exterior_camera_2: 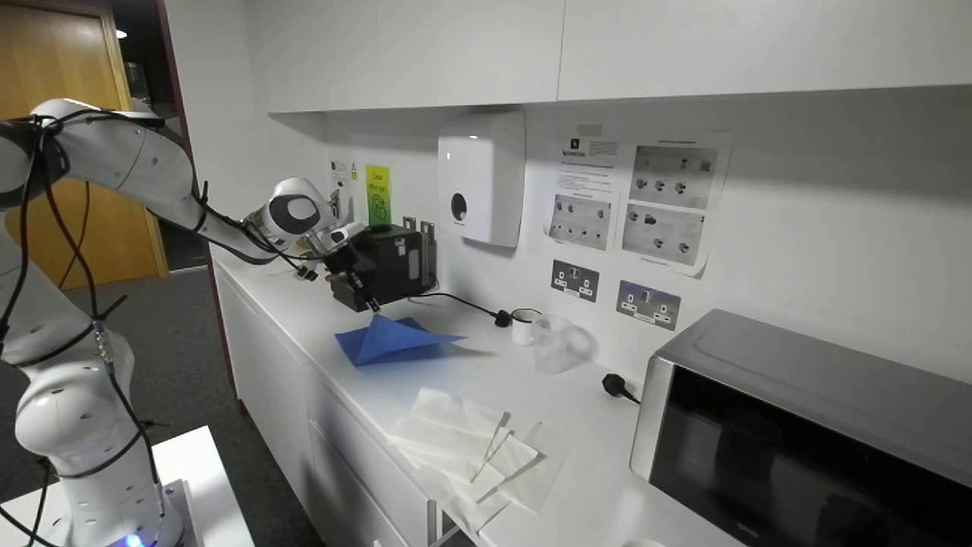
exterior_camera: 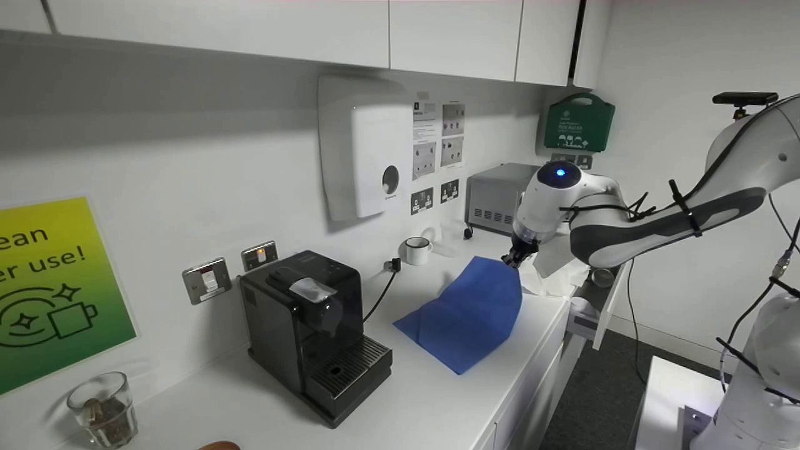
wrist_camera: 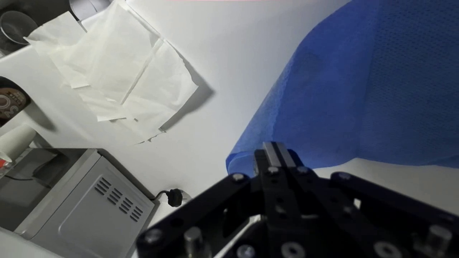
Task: Fold the blue towel in half
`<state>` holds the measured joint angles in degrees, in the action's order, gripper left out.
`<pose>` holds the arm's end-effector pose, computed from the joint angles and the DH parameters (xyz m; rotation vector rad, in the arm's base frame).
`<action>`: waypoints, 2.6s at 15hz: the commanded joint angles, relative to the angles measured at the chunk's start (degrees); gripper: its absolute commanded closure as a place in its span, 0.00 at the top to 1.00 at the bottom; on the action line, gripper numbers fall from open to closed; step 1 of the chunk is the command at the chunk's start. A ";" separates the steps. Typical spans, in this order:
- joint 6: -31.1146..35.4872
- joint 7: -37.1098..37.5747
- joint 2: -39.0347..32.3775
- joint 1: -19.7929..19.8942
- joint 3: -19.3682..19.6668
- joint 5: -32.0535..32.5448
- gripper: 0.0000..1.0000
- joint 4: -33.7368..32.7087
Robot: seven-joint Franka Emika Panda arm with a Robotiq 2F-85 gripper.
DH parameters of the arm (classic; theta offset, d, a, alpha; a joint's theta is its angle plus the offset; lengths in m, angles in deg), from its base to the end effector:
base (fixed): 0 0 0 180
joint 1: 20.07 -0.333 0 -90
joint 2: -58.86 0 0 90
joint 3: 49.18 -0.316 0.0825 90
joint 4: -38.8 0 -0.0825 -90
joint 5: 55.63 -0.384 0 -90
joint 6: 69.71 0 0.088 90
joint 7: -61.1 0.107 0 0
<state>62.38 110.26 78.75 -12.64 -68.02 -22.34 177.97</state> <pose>0.4508 0.0844 0.4531 2.6349 -0.4119 0.6090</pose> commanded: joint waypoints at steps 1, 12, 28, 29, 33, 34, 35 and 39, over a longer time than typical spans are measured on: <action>-4.39 2.55 -2.62 -2.17 -0.32 3.63 0.00 -3.42; -14.59 4.84 -9.12 -8.80 0.13 8.24 0.00 -10.40; -24.91 6.72 -20.12 -17.29 1.30 11.04 0.00 -21.02; -25.02 6.48 -20.87 -17.62 1.46 10.84 0.00 -21.49; -25.47 6.58 -23.98 -19.02 2.24 10.74 0.00 -23.29; -25.60 6.62 -24.68 -19.40 2.43 10.79 0.00 -23.77; -26.01 6.81 -25.60 -19.86 2.48 10.77 0.00 -24.41; -28.81 6.94 -29.20 -22.08 2.73 10.54 0.00 -27.72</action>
<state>37.65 115.64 52.77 -31.92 -66.38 -13.12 154.36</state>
